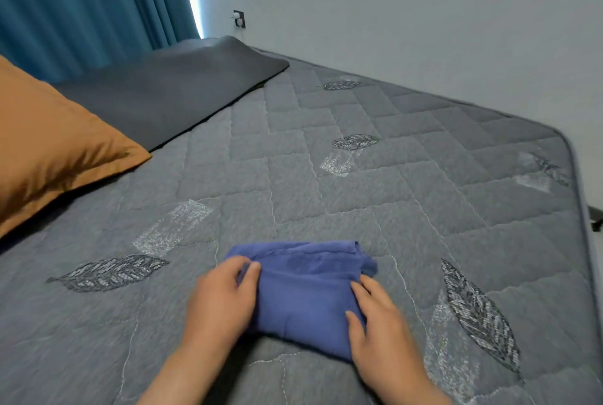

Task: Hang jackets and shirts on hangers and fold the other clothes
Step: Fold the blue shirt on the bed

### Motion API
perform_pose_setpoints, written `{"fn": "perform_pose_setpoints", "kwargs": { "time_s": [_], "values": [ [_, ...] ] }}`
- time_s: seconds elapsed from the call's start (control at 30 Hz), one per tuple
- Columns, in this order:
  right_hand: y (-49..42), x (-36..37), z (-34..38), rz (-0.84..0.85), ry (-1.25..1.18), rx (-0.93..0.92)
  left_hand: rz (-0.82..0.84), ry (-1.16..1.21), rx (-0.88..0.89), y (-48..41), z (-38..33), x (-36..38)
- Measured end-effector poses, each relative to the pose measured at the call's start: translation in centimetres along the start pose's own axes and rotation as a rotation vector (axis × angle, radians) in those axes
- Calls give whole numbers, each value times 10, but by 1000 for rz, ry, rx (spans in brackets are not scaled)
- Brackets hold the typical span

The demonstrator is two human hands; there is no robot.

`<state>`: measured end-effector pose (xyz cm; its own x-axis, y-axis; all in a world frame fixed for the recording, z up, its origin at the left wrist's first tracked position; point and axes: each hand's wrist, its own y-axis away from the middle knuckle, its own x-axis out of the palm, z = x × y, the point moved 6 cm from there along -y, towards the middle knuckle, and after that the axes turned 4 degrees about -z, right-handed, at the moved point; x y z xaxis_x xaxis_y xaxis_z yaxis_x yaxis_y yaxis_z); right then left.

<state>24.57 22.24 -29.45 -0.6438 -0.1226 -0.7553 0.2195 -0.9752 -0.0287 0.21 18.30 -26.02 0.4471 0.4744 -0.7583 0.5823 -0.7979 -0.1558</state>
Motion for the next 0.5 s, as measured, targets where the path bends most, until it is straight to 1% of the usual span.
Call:
{"fn": "perform_pose_setpoints", "kwargs": {
  "time_s": [0.03, 0.07, 0.13, 0.17, 0.2, 0.23, 0.27, 0.3, 0.33, 0.37, 0.4, 0.43, 0.47, 0.5],
  "values": [
    [-6, 1, 3, -12, 28, -16, -7, 17, -121, -14, 6, -2],
    [-11, 3, 5, -14, 52, -6, 21, -30, -179, -27, 8, -4],
    [-20, 3, 8, -62, 79, 32, 121, -232, -205, -36, 8, -9],
    [-23, 1, 10, -92, 81, 43, 115, -332, -152, -35, 4, -13],
    [-25, -2, 13, -104, 65, 67, 16, -345, -18, -30, -8, -18],
    [-26, -2, 14, -110, 43, 88, -81, -273, 164, -19, -25, -23],
    [-25, -2, 15, -107, 39, 95, -111, -187, 359, 0, -44, -24],
    [-24, 0, 16, -101, 43, 89, -68, -165, 559, 18, -58, -16],
    [-23, 2, 16, -103, 33, 84, 31, -222, 691, 34, -60, 1],
    [-22, 2, 14, -119, -4, 102, 135, -311, 717, 43, -51, 18],
    [-21, 0, 10, -152, -64, 159, 234, -401, 671, 47, -35, 35],
    [-19, -3, 3, -197, -132, 245, 300, -462, 608, 49, -18, 47],
    [-18, -6, -5, -214, -202, 345, 336, -478, 555, 48, -6, 56],
    [-18, -7, -12, -180, -294, 444, 354, -474, 527, 48, 0, 59]
  ]
}}
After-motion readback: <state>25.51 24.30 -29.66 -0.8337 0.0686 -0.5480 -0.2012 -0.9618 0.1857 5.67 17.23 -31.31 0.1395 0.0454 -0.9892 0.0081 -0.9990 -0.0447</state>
